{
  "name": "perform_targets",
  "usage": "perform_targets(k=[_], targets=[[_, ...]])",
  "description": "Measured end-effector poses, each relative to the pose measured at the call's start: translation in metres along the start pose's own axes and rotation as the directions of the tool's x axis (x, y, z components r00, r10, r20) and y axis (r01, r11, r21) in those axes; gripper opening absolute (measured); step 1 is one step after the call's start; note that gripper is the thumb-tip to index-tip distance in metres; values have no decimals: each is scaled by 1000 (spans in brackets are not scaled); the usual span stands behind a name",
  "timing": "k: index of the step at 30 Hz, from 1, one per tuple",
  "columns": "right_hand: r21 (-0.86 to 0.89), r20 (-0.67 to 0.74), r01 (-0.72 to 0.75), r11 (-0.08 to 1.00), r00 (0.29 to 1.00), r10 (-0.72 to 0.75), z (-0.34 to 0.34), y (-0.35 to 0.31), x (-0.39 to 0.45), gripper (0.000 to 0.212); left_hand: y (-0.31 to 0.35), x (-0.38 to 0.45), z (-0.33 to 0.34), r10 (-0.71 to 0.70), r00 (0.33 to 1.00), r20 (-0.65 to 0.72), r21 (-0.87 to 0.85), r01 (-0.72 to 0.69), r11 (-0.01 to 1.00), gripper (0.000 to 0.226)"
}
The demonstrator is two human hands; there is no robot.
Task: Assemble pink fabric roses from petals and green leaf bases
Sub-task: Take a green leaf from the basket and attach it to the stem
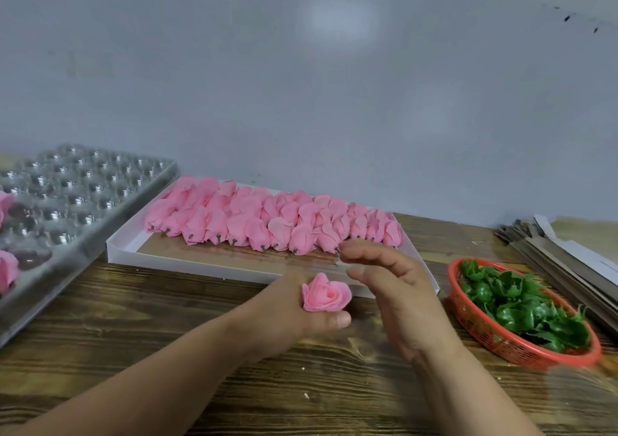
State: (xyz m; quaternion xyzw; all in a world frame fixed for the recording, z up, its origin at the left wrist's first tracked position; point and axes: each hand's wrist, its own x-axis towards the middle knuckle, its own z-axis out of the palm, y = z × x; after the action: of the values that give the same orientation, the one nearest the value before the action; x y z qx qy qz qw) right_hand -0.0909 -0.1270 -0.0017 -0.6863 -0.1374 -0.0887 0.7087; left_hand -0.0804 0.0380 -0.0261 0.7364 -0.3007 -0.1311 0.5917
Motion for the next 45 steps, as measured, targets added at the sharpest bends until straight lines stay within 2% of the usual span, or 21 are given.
perform_targets(k=[2, 4, 6, 9, 13, 21, 25, 32, 36, 38, 40, 41, 43, 45], targets=[[1, 212, -17, 1000, 977, 16, -2, -6, -1, 25, 3, 0, 1, 7, 998, 62, 19, -9, 1000, 15], [-18, 346, -83, 996, 934, 84, -2, -10, -3, 24, 8, 0, 3, 24, 994, 110, 9, -25, 1000, 26], [-53, 414, -120, 991, 901, 131, 0, -11, -5, 25, 10, -2, 5, 39, 987, 158, -23, -36, 999, 34], [-82, 466, -123, 989, 872, 148, 3, -13, -8, 19, 7, -1, 7, 8, 985, 172, 38, -15, 999, 37], [-104, 446, -127, 987, 880, 160, 4, -14, -9, 16, 1, 0, 7, -6, 981, 193, 48, -3, 999, 22], [-143, 332, -185, 972, 917, 223, 11, -9, -8, 10, 6, 0, 7, 22, 985, 174, 101, -40, 994, 28], [-87, 406, -228, 970, 881, 244, 1, -14, -7, 7, 5, 0, 6, 4, 982, 188, 115, -27, 993, 28], [-167, 383, -206, 964, 888, 256, 9, -12, -10, 11, 6, -1, 7, -9, 984, 178, 105, -10, 994, 32], [-198, 342, -193, 961, 905, 252, 15, -8, -10, 27, 4, -2, 8, 25, 985, 173, 65, -37, 997, 32], [-151, 287, -223, 963, 922, 259, 15, -6, -9, 24, 6, -1, 9, 27, 990, 142, 88, -39, 995, 28], [-32, 218, -310, 950, 926, 309, 12, -5, -7, 12, 7, -1, 7, 27, 992, 126, 133, -44, 990, 15], [19, 195, -341, 940, 923, 331, 9, -5, -5, 13, 6, 0, 6, 31, 993, 110, 141, -47, 989, 12], [64, 189, -358, 931, 921, 341, 3, -5, -3, 12, 4, -1, 5, 41, 998, 48, 123, -47, 991, 27], [73, 207, -359, 930, 918, 338, 2, -5, -2, 12, 3, -2, 4, 40, 999, 8, 94, -41, 995, 19]])
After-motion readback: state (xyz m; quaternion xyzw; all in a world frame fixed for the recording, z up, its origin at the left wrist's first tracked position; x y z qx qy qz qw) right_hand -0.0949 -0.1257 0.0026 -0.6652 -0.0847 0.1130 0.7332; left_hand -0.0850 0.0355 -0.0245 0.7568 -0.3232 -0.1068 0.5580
